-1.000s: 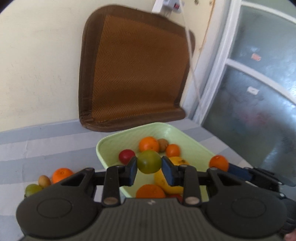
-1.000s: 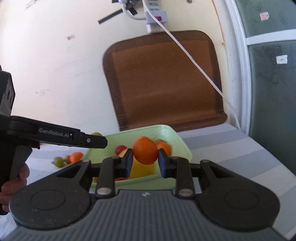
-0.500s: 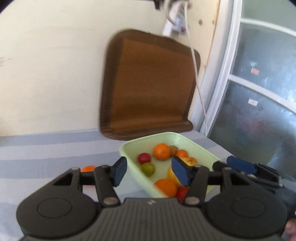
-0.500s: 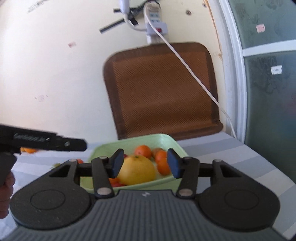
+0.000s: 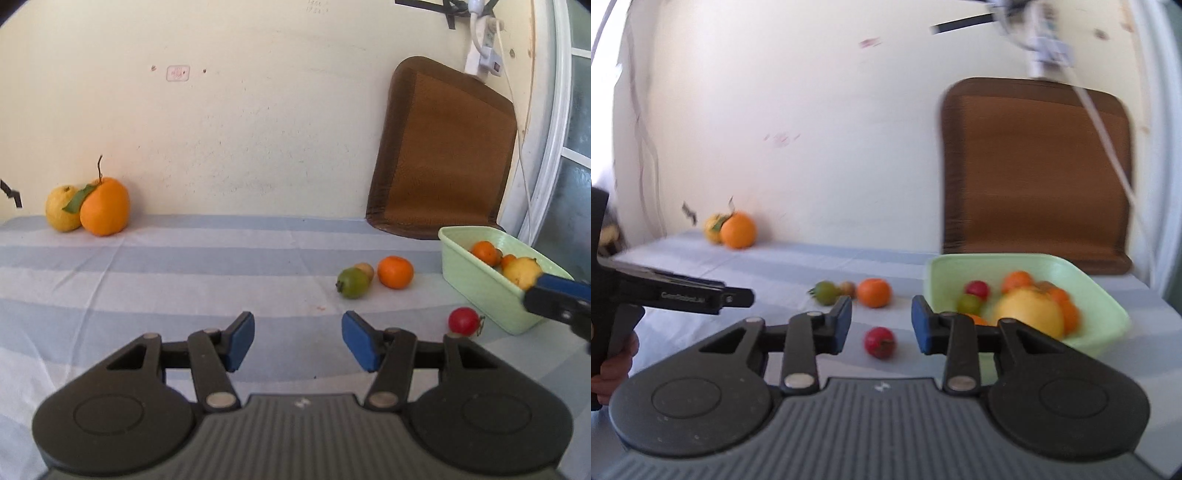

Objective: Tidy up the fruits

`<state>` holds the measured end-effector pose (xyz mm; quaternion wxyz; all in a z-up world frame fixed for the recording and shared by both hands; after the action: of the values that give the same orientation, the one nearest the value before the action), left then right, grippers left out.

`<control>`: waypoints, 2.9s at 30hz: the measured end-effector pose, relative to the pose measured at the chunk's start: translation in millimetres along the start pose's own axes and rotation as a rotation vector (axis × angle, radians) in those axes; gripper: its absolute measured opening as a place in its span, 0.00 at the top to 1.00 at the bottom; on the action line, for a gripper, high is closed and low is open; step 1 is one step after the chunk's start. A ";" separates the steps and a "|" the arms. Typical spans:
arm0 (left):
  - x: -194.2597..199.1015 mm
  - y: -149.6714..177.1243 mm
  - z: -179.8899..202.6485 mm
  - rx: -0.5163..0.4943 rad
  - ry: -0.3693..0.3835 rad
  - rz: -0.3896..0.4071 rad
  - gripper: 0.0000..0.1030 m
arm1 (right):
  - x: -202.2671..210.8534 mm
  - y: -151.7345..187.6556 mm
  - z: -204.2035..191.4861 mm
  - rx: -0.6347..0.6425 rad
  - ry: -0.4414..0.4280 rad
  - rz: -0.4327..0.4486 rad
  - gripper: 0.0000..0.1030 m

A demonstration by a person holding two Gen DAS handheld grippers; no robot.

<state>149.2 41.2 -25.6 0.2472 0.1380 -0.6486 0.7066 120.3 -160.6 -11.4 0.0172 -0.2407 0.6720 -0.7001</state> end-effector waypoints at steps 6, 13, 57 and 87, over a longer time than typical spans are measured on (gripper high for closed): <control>-7.6 -0.8 10.9 -0.030 0.031 -0.004 0.50 | -61.2 -26.8 -14.5 0.188 -0.052 -0.157 0.63; -36.5 -25.0 35.3 -0.184 0.079 -0.006 0.48 | -144.0 -34.2 -17.2 0.358 -0.177 -0.468 0.56; 35.1 55.5 77.9 -0.174 0.161 -0.095 0.71 | 15.4 64.2 -23.8 0.019 -0.136 -0.184 0.57; 32.5 56.1 81.1 -0.183 0.156 -0.090 0.66 | 17.8 64.6 -20.5 -0.012 -0.147 -0.181 0.55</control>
<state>82.1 -35.2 -46.7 0.3401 0.0883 -0.6822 0.6412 77.9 -153.9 -66.7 0.0018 -0.3511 0.6486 -0.6753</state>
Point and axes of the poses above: each gripper's, at about its wrist camera, not at the fingertips, and x roughly against the way its jaws point, z to its right, y to its underside, the point moved 8 cm from there along -x, roughly the way its jaws point
